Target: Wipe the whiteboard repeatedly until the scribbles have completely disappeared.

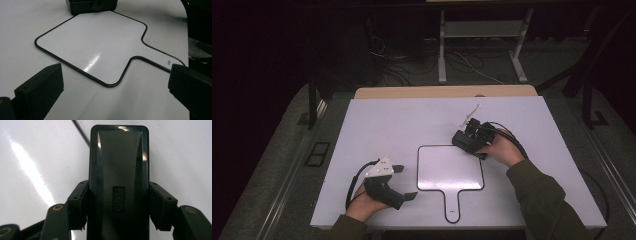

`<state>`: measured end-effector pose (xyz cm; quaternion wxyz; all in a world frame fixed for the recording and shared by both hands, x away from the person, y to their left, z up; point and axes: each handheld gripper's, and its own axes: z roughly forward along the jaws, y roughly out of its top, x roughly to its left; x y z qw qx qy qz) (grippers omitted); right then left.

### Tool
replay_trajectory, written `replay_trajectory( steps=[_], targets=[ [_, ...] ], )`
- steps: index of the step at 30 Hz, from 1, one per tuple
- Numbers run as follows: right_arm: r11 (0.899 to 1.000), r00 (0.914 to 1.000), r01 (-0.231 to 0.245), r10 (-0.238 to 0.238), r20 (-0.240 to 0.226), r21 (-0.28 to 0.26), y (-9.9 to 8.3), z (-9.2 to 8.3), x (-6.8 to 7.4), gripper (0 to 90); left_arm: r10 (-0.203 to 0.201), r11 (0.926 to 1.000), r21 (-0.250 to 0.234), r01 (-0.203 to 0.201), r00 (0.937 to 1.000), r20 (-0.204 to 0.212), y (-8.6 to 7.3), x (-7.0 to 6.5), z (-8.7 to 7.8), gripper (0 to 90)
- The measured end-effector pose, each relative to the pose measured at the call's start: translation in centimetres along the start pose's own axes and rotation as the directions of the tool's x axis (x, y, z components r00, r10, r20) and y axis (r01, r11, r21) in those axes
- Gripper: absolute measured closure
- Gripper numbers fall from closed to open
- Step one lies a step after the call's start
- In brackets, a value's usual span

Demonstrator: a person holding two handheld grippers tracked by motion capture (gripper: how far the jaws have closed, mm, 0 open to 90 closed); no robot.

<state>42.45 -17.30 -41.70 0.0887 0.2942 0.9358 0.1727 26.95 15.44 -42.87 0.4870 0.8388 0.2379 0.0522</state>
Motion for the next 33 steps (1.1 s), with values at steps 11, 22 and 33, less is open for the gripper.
replay_trajectory(
  steps=[11, 22, 33],
  targets=[
    [0.999, 0.9982, 0.052, -0.052, -0.028, 0.003, -1.0, -0.5, 2.0, 38.4, 0.005, 1.0000, 0.002, -0.005, 1.0000, 0.000, 0.0, -0.1, 0.0, 0.0],
    [0.994, 0.9913, 0.111, -0.112, -0.070, -0.012, -2.7, -1.4, 5.1, 38.4, 0.004, 1.0000, 0.002, -0.004, 1.0000, -0.001, 0.0, -0.1, 0.0, 0.0],
    [0.989, 0.9820, 0.147, -0.149, -0.117, -0.019, -4.4, -2.3, 8.3, 38.4, 0.001, 1.0000, -0.002, -0.001, 1.0000, -0.003, 0.1, -0.2, 0.0, 0.0]
  ],
)
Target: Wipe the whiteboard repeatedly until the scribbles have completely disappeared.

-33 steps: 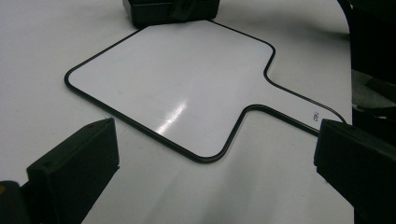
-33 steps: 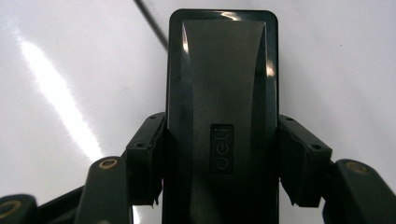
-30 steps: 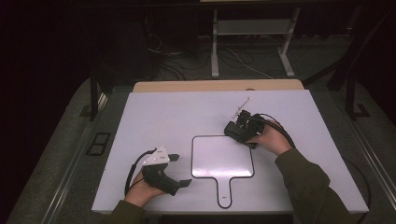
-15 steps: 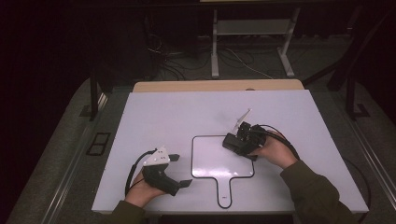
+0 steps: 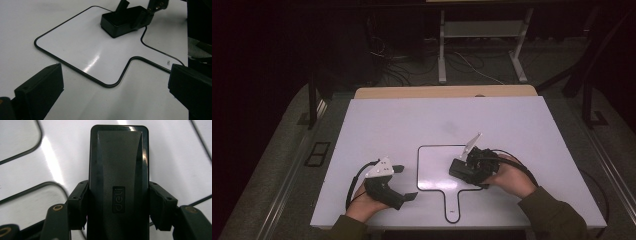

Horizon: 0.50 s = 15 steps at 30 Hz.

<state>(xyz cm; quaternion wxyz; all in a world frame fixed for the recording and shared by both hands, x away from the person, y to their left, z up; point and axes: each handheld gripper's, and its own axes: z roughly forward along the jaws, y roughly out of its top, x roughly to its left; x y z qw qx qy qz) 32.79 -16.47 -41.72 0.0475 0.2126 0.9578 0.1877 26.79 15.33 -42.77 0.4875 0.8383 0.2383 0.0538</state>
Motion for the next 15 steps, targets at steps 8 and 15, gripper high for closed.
replay_trajectory(
  steps=[8, 15],
  targets=[
    [1.000, 0.9999, 0.015, -0.015, -0.007, -0.008, -0.2, 0.0, 0.0, 38.4, 0.007, 1.0000, 0.002, -0.007, 1.0000, 0.001, 0.0, 0.0, 0.0, 0.0],
    [0.998, 0.9983, -0.057, 0.057, 0.013, -0.022, 0.5, 0.4, -2.8, 38.4, 0.005, 1.0000, 0.003, -0.005, 1.0000, 0.001, 0.0, 0.0, 0.1, 0.0]
  ],
)
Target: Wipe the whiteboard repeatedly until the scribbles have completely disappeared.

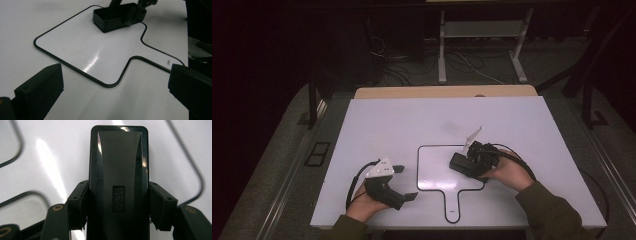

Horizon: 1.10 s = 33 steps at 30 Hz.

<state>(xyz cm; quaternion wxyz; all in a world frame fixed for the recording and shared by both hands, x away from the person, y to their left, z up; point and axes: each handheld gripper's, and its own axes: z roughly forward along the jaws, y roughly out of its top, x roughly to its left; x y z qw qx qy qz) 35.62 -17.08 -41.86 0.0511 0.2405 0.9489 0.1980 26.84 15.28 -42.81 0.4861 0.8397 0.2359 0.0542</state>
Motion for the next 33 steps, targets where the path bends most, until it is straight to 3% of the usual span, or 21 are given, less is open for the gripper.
replay_trajectory(
  steps=[14, 20, 25, 29, 33],
  targets=[
    [0.995, 0.9930, -0.102, 0.103, 0.057, -0.022, 1.7, 0.9, -4.4, 38.5, -0.002, 1.0000, 0.001, 0.002, 1.0000, 0.000, -0.1, 0.1, -0.1, 0.0],
    [0.992, 0.9911, -0.123, 0.125, 0.045, -0.035, 1.6, 0.8, -4.3, 38.6, -0.001, 1.0000, -0.002, 0.001, 1.0000, -0.001, -0.1, 0.1, -0.1, 0.0],
    [0.987, 0.9896, -0.138, 0.140, 0.032, -0.078, 1.5, 0.2, -4.5, 38.6, -0.003, 1.0000, -0.003, 0.003, 1.0000, -0.001, -0.1, 0.1, -0.1, 0.0],
    [0.979, 0.9850, -0.172, 0.173, -0.001, -0.112, 1.8, -0.4, -4.6, 38.6, -0.003, 1.0000, -0.001, 0.003, 1.0000, 0.000, -0.1, 0.1, -0.1, 0.0],
    [0.979, 0.9851, -0.169, 0.171, 0.010, -0.117, 2.4, -0.9, -5.2, 38.6, -0.003, 1.0000, -0.003, 0.003, 1.0000, -0.001, -0.1, 0.0, -0.1, 0.0]
  ],
)
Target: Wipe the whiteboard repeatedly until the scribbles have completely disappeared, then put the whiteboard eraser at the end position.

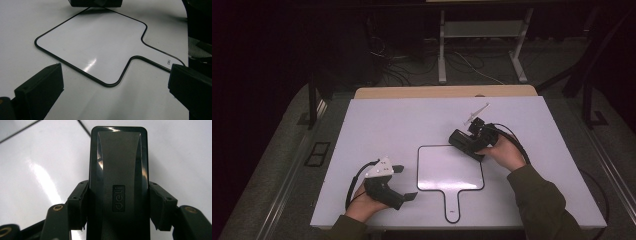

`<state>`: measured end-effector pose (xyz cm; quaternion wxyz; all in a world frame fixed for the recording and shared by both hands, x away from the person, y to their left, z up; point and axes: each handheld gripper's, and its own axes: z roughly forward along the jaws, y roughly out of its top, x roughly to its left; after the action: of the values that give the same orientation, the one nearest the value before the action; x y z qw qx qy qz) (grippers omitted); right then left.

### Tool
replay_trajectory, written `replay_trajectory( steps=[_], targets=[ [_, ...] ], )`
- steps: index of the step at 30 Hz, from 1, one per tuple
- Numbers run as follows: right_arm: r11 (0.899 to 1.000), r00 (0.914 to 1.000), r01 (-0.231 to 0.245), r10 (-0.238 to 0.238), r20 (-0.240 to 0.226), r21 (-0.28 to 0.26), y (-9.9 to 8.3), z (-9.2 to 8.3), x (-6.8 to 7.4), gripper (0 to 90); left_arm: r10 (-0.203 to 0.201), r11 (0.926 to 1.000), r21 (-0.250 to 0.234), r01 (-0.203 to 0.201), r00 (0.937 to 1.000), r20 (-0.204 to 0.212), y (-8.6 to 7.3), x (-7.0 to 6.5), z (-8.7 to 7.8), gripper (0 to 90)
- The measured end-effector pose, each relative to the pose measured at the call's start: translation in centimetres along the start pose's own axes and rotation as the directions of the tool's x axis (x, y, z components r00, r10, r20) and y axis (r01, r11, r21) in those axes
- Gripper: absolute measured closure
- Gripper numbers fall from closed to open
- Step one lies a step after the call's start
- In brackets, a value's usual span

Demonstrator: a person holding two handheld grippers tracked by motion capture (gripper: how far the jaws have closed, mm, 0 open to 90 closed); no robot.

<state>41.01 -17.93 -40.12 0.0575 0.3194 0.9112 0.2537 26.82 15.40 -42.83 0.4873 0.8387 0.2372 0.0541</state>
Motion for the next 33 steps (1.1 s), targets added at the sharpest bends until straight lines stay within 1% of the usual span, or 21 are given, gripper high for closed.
replay_trajectory(
  steps=[7, 9, 11, 17, 19, 20, 24, 25, 27, 30, 31, 33],
  targets=[
    [1.000, 0.9999, -0.016, 0.016, -0.001, -0.015, 2.0, -0.4, -1.0, 38.6, -0.002, 1.0000, -0.004, 0.002, 1.0000, 0.001, 0.0, 0.1, 0.0, 0.0],
    [1.000, 0.9999, -0.011, 0.011, 0.004, -0.014, 2.7, -0.4, -1.3, 38.6, -0.002, 1.0000, -0.004, 0.002, 1.0000, 0.001, 0.0, 0.1, 0.0, 0.0],
    [1.000, 0.9999, -0.013, 0.013, 0.003, -0.019, 3.3, -0.3, -1.6, 38.5, 0.000, 1.0000, 0.003, 0.000, 1.0000, 0.001, 0.0, 0.2, 0.0, 0.0],
    [1.000, 0.9999, -0.016, 0.016, 0.006, -0.015, 5.0, 0.3, -2.7, 38.5, 0.004, 1.0000, -0.001, -0.004, 1.0000, 0.000, 0.0, 0.2, 0.0, 0.0],
    [1.000, 0.9997, -0.021, 0.021, 0.013, -0.013, 5.5, 0.7, -3.1, 38.5, 0.002, 1.0000, 0.000, -0.002, 1.0000, 0.000, -0.1, 0.3, 0.0, 0.0],
    [1.000, 0.9997, -0.024, 0.025, 0.009, -0.015, 5.8, 0.9, -3.2, 38.5, -0.003, 1.0000, -0.002, 0.003, 1.0000, 0.000, -0.1, 0.3, 0.0, 0.0],
    [1.000, 0.9995, -0.025, 0.025, 0.018, -0.005, 6.9, 2.1, -4.0, 38.5, 0.001, 1.0000, -0.001, -0.001, 1.0000, -0.005, 0.0, 0.3, -0.1, 0.0],
    [0.999, 0.9991, -0.035, 0.035, 0.026, -0.004, 7.2, 2.4, -4.1, 38.5, 0.001, 1.0000, 0.001, -0.001, 1.0000, -0.005, 0.0, 0.3, -0.1, 0.0],
    [0.999, 0.9988, -0.042, 0.042, 0.025, 0.001, 7.7, 3.0, -4.3, 38.5, 0.003, 1.0000, 0.002, -0.003, 1.0000, -0.005, 0.0, 0.2, 0.0, 0.0],
    [0.999, 0.9986, -0.045, 0.044, 0.029, 0.016, 8.1, 4.1, -4.6, 38.5, 0.007, 1.0000, 0.004, -0.007, 1.0000, -0.004, 0.0, 0.3, -0.1, 0.0],
    [0.999, 0.9989, -0.034, 0.034, 0.033, 0.022, 8.1, 4.5, -4.7, 38.5, 0.006, 1.0000, 0.004, -0.006, 1.0000, -0.004, 0.0, 0.3, -0.1, 0.0],
    [0.999, 0.9986, -0.040, 0.039, 0.037, 0.032, 8.2, 5.2, -4.9, 38.5, 0.006, 1.0000, 0.004, -0.006, 1.0000, -0.005, 0.0, 0.5, -0.1, 0.0]
  ],
)
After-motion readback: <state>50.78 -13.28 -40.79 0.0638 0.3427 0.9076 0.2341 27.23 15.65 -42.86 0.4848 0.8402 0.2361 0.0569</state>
